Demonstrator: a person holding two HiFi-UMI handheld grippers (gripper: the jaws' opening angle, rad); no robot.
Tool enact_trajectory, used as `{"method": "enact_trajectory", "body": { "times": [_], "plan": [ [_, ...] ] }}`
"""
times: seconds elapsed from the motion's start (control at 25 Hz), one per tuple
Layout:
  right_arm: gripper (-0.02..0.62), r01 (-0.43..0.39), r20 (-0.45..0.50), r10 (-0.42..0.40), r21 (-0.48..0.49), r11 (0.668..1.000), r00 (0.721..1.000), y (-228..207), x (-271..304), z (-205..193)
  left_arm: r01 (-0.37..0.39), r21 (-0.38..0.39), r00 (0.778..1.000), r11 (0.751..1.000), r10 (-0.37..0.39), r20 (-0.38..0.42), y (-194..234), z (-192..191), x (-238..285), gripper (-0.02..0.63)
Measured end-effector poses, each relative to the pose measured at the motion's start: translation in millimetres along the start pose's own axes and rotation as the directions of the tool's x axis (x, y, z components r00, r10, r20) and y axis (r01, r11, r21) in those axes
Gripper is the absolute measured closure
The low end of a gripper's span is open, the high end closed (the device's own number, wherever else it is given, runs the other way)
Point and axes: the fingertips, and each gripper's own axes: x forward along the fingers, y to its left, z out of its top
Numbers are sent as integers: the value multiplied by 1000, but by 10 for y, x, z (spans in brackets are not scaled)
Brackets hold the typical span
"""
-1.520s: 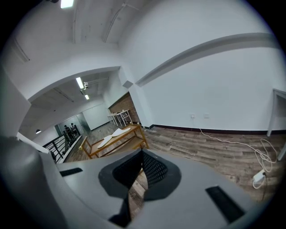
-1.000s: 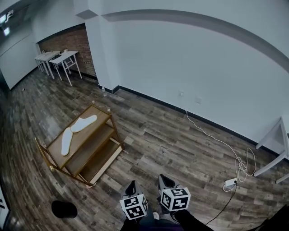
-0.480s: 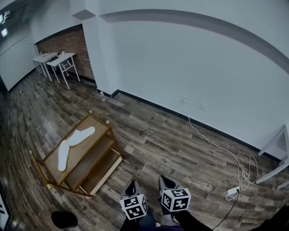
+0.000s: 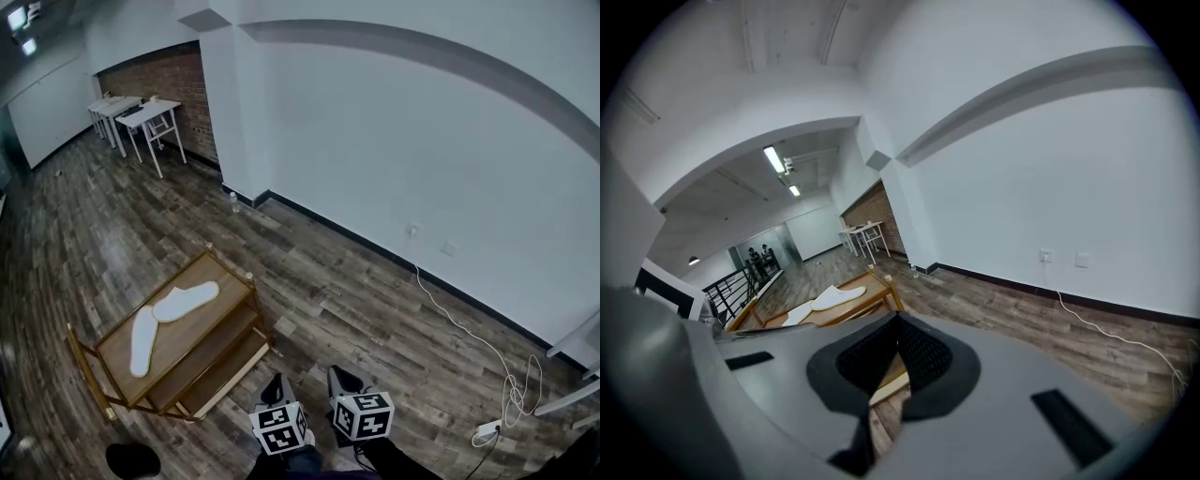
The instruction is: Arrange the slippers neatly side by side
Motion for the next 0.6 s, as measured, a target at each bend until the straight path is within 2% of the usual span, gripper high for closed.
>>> {"method": "enact_trajectory", "body": {
  "times": [0.36,0.6],
  "plan": [
    [597,-74,-51,72,-52,996,996,401,678,198,-87,-69,996,994,88,10,652,231,254,606],
    [597,-144,-96,135,-96,985,986,656,978,260,-174,-143,984,974,179,17,1035,253,217,606]
  ]
}}
